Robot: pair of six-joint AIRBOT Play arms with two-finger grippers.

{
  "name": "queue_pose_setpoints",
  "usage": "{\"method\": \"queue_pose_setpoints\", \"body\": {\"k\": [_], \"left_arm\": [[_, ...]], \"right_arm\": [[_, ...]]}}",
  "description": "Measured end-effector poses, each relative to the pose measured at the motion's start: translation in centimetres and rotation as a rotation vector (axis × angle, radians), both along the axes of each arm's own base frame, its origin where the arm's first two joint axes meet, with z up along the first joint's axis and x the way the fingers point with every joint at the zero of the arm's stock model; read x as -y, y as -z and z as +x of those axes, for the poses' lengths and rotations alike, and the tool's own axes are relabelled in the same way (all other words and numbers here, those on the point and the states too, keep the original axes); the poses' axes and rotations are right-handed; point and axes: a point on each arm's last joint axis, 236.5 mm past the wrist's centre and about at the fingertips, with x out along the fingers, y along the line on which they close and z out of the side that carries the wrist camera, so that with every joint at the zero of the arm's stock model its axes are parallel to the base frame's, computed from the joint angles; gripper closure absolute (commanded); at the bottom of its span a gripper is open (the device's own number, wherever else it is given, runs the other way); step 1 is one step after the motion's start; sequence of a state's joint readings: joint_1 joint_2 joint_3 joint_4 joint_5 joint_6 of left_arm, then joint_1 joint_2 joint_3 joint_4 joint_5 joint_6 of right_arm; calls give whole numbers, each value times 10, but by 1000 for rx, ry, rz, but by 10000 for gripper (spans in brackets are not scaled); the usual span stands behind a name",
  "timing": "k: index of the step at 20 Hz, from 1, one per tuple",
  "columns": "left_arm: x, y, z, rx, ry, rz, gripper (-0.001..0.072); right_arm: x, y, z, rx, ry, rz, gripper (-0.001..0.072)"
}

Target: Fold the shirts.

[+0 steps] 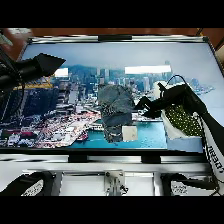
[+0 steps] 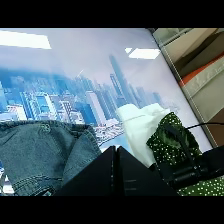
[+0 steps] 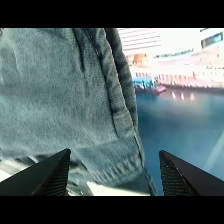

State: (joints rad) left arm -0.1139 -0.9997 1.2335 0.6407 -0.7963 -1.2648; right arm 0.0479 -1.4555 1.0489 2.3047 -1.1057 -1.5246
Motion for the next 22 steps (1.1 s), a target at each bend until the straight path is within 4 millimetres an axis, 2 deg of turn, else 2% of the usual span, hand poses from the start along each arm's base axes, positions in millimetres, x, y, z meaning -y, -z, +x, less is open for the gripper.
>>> {"method": "queue_pose_setpoints", "body": {"k": [5, 8, 11, 14, 16, 17, 19, 22], "left_arm": [[-1, 2, 1, 2, -4, 13, 660], [-2, 2, 1, 2, -4, 14, 659], [-2, 2, 1, 2, -5, 16, 659], [-2, 2, 1, 3, -4, 17, 659], [-2, 2, 1, 2, -4, 17, 659], [-2, 2, 1, 3, -4, 17, 659], [-2, 2, 1, 2, -4, 17, 659], [-2, 2, 1, 2, -4, 17, 659]], "right_arm": [[-2, 1, 29, 68, 141, 38, 47], [-4, 3, 29, 59, 147, 53, 47], [-6, 3, 19, 31, 115, 64, 47], [-16, 4, 11, 17, 76, 70, 48], [-24, 4, 11, 27, 73, 65, 88], [-26, 4, 16, 46, 86, 58, 224], [-31, 4, 26, 80, 117, 49, 604], [-31, -2, 46, 144, 174, 43, 619]]}}
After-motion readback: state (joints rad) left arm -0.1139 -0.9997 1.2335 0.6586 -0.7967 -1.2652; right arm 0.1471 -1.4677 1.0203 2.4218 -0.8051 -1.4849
